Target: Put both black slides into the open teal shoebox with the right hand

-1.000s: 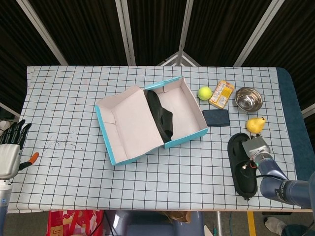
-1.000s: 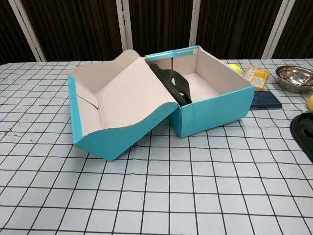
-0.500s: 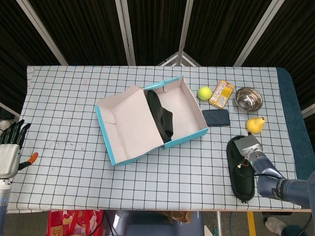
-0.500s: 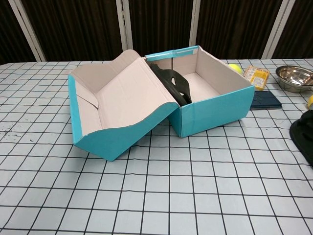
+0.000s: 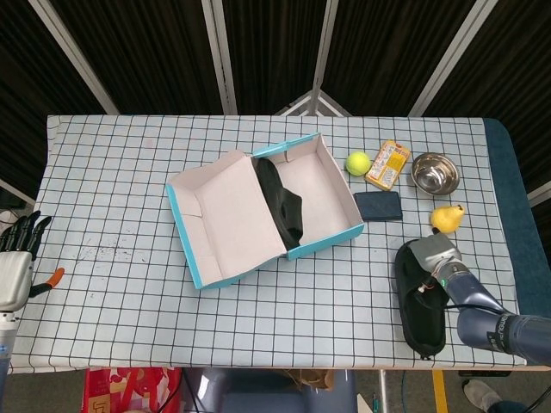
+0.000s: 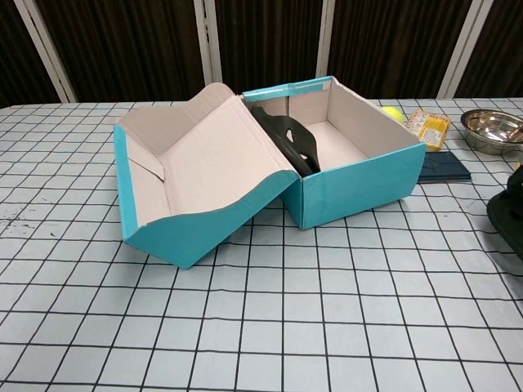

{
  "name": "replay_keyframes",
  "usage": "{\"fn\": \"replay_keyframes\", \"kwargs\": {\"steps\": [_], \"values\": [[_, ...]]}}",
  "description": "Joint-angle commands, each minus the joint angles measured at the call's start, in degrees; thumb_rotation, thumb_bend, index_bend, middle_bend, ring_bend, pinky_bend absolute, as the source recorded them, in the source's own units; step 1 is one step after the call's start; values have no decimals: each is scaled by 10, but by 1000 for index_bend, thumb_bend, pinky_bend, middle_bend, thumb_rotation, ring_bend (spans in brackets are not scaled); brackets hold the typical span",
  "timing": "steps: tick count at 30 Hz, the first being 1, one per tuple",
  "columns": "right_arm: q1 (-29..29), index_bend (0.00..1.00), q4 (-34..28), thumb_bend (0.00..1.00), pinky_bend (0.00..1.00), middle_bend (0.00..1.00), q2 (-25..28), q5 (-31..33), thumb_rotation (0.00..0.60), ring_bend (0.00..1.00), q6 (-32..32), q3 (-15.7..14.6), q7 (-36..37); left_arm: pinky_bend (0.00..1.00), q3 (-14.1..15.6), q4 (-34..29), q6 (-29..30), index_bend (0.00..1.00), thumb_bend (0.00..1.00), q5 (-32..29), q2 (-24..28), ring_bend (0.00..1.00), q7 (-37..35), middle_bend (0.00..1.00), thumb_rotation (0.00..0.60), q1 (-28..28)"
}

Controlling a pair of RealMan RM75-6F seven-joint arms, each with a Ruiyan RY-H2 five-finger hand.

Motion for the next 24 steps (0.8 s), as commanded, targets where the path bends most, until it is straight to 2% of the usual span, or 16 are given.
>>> {"fn": "replay_keyframes", "kwargs": {"steps": [1,8,13,19,24], "values": [[14,361,-33,333,0,453,33,-2,600,318,12,2,6,103,1,-1,1,84,358,1,1,0,0,0,600,0],[42,361,-78,333,0,453,105,5,600,318,9,19,27,103,0,0,4,84,357,2,0,0,-1,0,600,1],[48,380,-84,333,0,453,141,-3,600,320,-4,56,66,103,-1,1,3,85,358,0,0,0,-1,0,600,1],[6,388,-67,333,0,453,160,-81,600,327,-43,143,167,103,-2,4,2,84,358,-2,-1,0,-3,0,600,0],[-58,388,-35,334,0,453,149,-180,600,327,-89,249,295,103,-4,7,1,84,358,-5,-2,0,-1,0,600,1]]}}
